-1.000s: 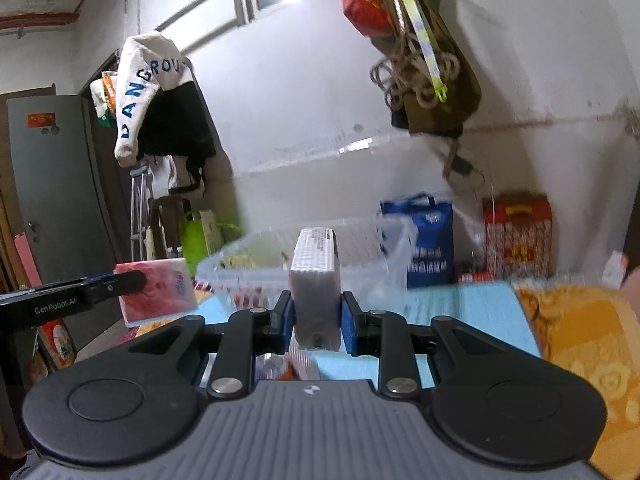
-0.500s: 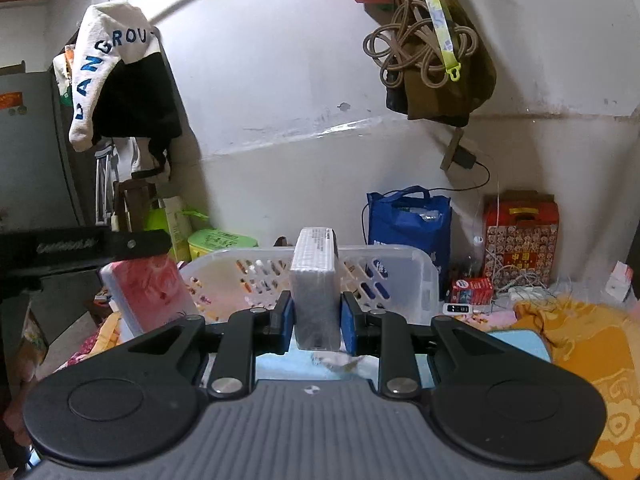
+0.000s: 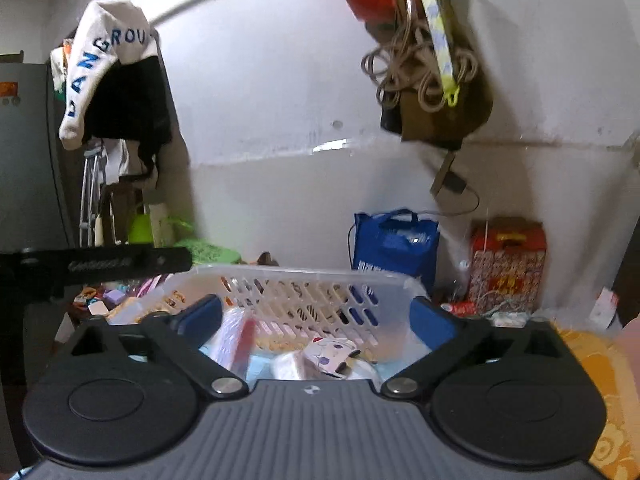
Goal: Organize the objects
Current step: 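Carry the tissue pack and pink-white box into the basket and release, then grasp the red ball package with the right tool while the left grasps the white cup stack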
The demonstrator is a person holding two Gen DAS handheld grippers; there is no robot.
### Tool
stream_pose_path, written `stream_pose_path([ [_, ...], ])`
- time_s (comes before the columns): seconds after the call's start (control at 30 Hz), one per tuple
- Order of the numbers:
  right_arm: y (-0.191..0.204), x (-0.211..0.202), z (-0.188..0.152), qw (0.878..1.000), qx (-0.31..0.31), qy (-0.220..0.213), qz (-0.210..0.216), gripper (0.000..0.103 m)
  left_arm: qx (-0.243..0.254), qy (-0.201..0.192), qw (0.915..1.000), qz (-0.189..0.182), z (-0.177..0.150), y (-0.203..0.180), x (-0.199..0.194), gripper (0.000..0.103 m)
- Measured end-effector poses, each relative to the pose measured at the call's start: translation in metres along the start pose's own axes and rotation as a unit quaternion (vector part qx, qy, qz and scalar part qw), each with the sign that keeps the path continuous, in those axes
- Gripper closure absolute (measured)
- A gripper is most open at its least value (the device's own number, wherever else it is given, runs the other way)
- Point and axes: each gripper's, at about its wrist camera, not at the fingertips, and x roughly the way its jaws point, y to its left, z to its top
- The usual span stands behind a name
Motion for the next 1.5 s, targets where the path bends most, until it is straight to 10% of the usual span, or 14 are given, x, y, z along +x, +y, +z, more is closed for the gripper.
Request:
stream_pose_path([
  [0.17, -0.006, -0.048, -0.021, 1.000, 0.018, -0.003, 0.004, 0.000, 0.023, -0.022, 0.9995, -0.004, -0.022, 0.015, -0.046, 0.000],
  [0.63, -0.035, -0.050, -0.107, 0.989, 0.064, 0.130, 0.003, 0.011, 0.035, 0.140, 0.9894, 0.015, -0.120, 0.054, -0.065, 0.007],
  [1.03, -0.017, -0.036, -0.119, 0.987, 0.021, 0.156, 0.009, 0.030, 0.084, 0.144, 0.9858, 0.022, -0.142, 0.031, -0.061, 0.016],
  [1.17, -0.013, -0.032, -0.121, 0.986, 0.009, 0.164, 0.011, 0.053, 0.090, 0.142, 0.9856, 0.018, -0.146, 0.026, -0.062, 0.027],
  [1.5, -0.017, -0.053, -0.107, 0.991, 0.023, 0.130, 0.017, 0.055, 0.122, 0.104, 0.9864, 0.036, -0.146, 0.016, -0.078, 0.036],
])
